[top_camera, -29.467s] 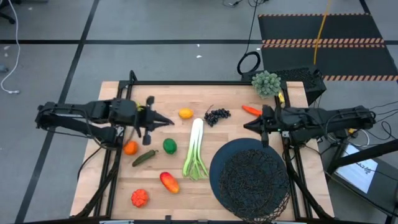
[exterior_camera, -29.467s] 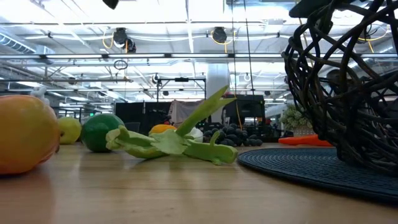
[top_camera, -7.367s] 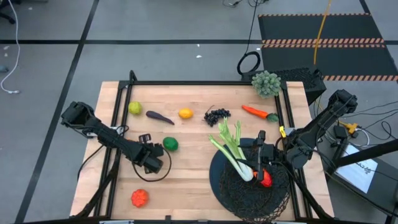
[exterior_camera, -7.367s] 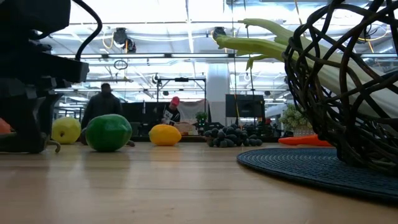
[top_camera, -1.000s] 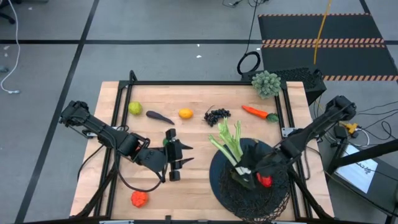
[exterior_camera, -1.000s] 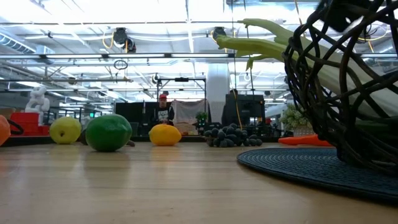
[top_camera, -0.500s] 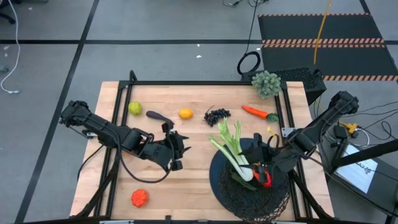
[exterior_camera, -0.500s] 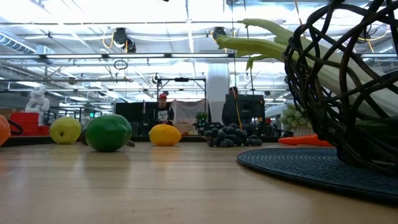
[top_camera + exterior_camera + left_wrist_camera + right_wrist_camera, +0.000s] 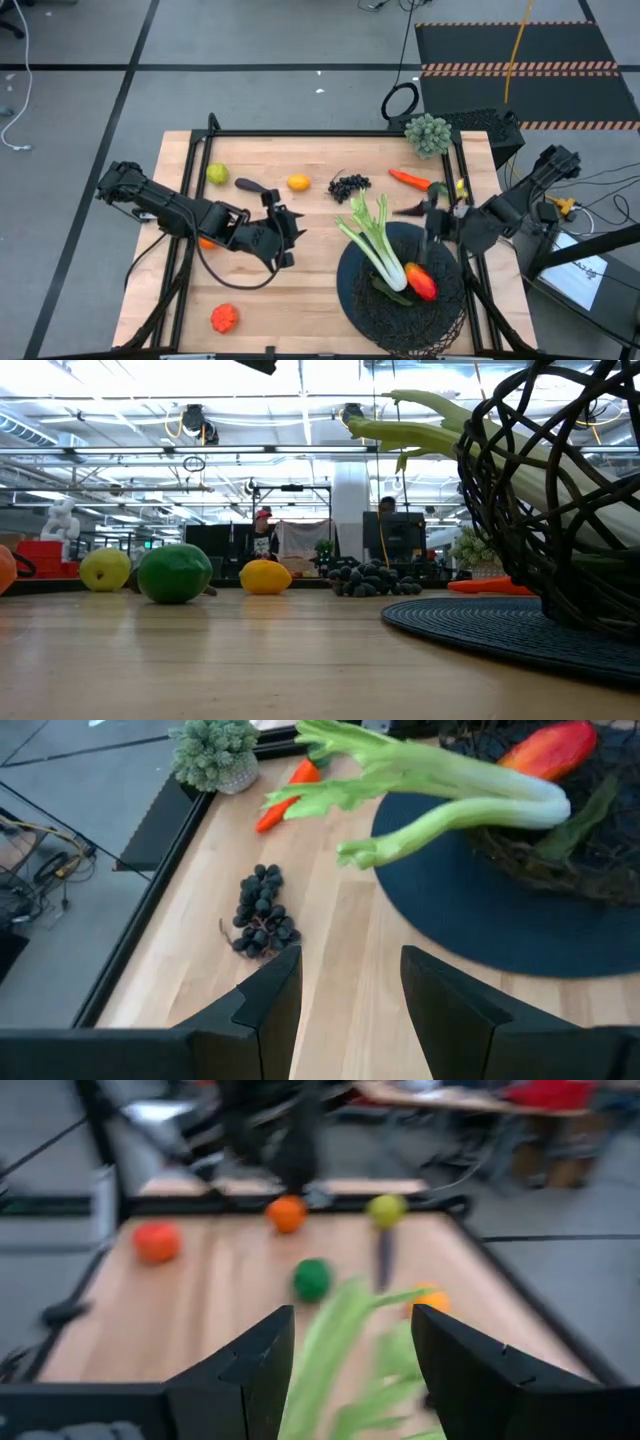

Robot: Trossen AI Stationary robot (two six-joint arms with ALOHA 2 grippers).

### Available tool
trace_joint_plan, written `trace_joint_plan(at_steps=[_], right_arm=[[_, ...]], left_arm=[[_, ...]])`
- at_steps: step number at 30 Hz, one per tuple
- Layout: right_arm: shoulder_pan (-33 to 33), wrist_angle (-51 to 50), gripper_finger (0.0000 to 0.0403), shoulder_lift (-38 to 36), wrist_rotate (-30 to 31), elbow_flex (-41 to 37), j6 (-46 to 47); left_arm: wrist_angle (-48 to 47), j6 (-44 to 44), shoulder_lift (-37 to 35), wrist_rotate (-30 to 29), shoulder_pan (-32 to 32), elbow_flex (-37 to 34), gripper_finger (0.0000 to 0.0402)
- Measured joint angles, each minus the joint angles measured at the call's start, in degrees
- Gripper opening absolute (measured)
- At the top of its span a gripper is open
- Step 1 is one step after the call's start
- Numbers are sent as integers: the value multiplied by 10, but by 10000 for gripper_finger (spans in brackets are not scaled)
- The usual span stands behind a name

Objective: Build produce basket
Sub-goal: Put the carrot into the wire basket

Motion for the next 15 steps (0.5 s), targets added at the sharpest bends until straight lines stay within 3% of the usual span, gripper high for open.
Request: trace_joint_plan(at_steps=[7, 10, 15], right_arm=[[-70, -90, 196, -65, 119, 0, -49], [-139, -146, 196, -87, 107, 0, -49], [-268, -208, 196, -118, 17, 0, -26]], left_arm=[[-30, -2, 0, 0, 0, 0, 173], [-32, -2, 0, 0, 0, 0, 173], [-33, -1, 0, 1, 0, 0, 173]])
